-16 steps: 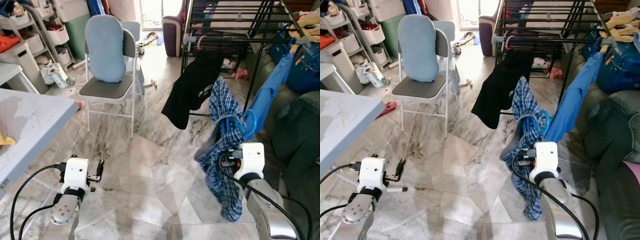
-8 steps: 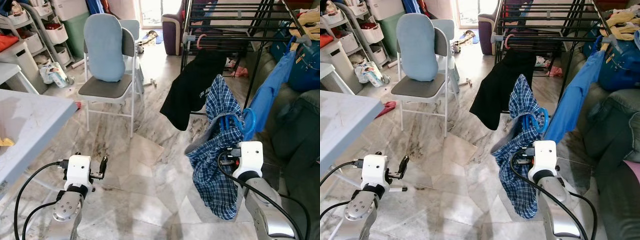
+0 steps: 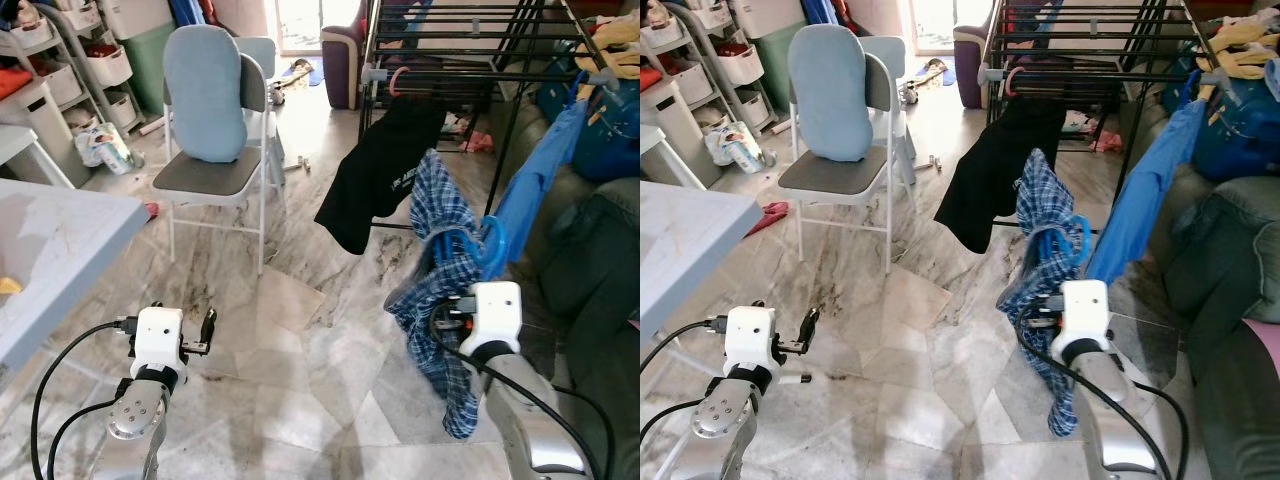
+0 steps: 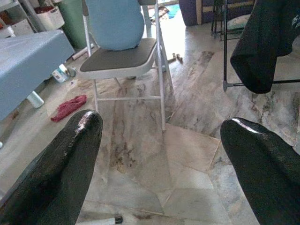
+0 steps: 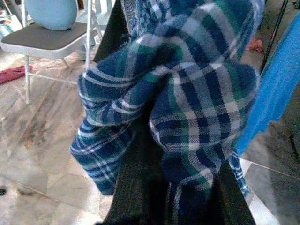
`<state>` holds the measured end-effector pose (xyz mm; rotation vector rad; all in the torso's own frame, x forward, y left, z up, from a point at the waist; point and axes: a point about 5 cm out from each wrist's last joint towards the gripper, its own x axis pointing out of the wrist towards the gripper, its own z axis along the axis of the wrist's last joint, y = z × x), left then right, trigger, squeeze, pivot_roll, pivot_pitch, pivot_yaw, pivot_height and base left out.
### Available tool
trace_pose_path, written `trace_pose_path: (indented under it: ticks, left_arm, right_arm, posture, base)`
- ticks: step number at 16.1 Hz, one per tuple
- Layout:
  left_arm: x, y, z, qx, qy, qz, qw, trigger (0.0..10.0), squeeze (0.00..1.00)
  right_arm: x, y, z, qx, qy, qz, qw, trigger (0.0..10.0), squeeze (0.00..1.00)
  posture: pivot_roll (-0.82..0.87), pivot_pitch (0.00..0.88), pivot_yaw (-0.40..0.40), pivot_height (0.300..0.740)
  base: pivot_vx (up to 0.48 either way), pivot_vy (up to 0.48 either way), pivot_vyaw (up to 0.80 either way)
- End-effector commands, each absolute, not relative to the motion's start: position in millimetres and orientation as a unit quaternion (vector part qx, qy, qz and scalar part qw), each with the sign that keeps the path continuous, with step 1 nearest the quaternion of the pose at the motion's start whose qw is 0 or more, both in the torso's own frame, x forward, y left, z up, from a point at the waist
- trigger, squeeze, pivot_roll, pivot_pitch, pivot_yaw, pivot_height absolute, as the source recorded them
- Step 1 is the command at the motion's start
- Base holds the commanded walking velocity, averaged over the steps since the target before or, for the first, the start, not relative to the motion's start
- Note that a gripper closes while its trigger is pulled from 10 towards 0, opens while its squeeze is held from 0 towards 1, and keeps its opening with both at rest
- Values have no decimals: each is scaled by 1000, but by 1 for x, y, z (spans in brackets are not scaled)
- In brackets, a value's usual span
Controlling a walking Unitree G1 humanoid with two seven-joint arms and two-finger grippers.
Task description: Hang hanger
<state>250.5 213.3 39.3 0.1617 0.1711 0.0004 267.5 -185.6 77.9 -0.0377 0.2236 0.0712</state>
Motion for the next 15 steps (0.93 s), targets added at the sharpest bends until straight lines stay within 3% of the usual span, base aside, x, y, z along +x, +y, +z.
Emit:
trace_pose_path:
  ticks: [1, 15]
  left_arm:
    - [251, 217, 40, 87, 87, 12, 992, 10000, 0]
    - [253, 218, 41, 61, 94, 29, 993, 10000, 0]
  right_arm:
    - [271, -187, 84, -22, 97, 36, 994, 10000, 0]
    - [272, -188, 84, -12, 96, 22, 995, 10000, 0]
  posture:
    - [-140, 0, 38, 740]
    - [-138, 0, 41, 740]
  base:
    - [0, 0, 0]
    - [0, 0, 0]
